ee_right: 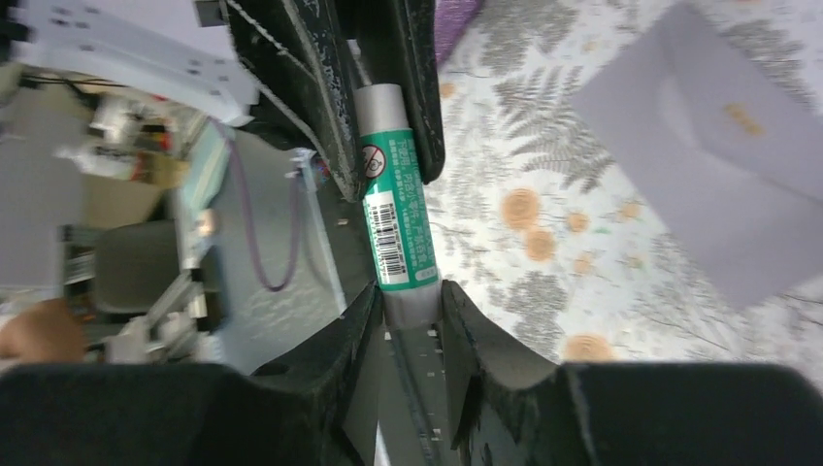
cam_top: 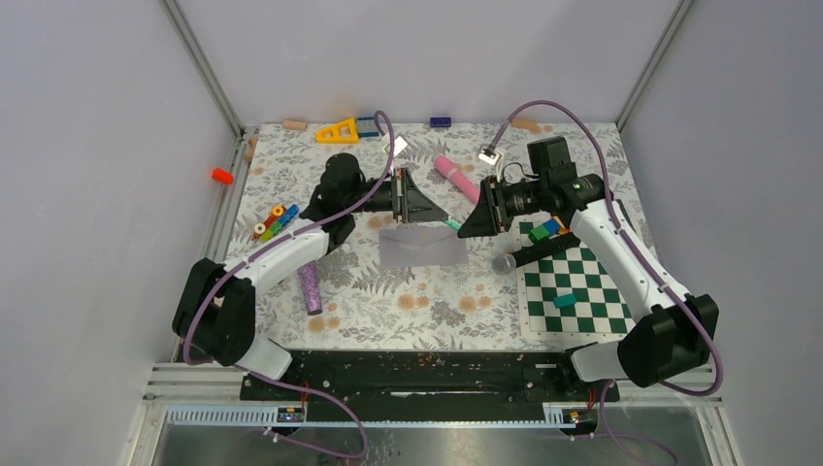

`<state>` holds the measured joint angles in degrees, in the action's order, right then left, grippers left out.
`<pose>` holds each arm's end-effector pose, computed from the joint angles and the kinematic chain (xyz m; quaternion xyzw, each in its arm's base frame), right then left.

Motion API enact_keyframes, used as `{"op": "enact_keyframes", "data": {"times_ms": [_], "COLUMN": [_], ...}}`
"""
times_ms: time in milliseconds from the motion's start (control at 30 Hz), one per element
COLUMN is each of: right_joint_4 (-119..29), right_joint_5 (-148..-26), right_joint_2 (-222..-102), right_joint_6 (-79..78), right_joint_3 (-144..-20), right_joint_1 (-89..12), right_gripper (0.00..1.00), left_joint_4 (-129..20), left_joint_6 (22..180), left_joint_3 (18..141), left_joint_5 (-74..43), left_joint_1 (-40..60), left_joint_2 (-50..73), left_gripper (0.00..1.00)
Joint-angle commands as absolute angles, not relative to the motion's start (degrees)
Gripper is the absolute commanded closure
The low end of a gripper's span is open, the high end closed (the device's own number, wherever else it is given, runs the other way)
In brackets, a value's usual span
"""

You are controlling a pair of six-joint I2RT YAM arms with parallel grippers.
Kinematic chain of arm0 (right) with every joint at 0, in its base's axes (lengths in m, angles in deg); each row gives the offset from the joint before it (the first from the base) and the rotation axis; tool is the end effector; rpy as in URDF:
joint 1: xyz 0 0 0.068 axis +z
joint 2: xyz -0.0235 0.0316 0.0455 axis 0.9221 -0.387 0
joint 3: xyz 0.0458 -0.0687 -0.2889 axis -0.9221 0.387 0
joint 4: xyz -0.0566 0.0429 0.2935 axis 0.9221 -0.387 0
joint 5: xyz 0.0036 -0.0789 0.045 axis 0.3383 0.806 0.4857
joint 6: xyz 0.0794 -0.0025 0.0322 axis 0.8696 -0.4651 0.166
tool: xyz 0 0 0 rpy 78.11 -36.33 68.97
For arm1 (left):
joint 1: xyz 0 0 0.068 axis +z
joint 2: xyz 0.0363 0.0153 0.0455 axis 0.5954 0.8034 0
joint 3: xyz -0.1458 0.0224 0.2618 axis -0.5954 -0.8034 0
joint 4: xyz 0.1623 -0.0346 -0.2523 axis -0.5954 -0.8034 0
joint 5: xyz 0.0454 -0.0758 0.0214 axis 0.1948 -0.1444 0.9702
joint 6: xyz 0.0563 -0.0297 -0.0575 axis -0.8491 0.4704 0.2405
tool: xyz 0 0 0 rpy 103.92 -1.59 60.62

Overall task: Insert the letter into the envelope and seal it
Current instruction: Screw the solid glue.

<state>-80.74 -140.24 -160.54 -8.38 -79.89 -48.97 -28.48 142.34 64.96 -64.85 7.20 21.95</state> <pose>0.3030 0.1697 0.3570 -0.3343 0.7420 0.5126 0.2739 0.3122 -0.2486 0.3246 0.2107 0.6733 -0.6638 0.2484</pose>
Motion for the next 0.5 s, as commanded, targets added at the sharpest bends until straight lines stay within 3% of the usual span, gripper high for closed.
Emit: {"op": "enact_keyframes", "data": {"times_ms": [0,300,467], "right_joint_4": [-83.6,-77.3,-74.5], "right_joint_5": [-127.4,-98.6,-84.2], "right_joint_2": [-155.6,-147.2,-143.9], "right_joint_6": [-13.9,-23.5,-30.7], "right_joint_3": [-82.6,-76.4,-73.1], "right_joint_1": [-47.5,-34.1,-26.9], "right_gripper": [0.71,0.67,0.49], "left_joint_4": [-37.9,-41.8,-42.8], "left_joint_6": [137.9,139.3,139.9], "left_joint_3": [67.3,67.6,67.8], "left_joint_5": [-56.6,-53.1,-52.3], "left_joint_1": [7.9,7.9,8.2], "left_joint_2": [21.9,23.3,23.4], "left_gripper": [0.96,0.86,0.84]}}
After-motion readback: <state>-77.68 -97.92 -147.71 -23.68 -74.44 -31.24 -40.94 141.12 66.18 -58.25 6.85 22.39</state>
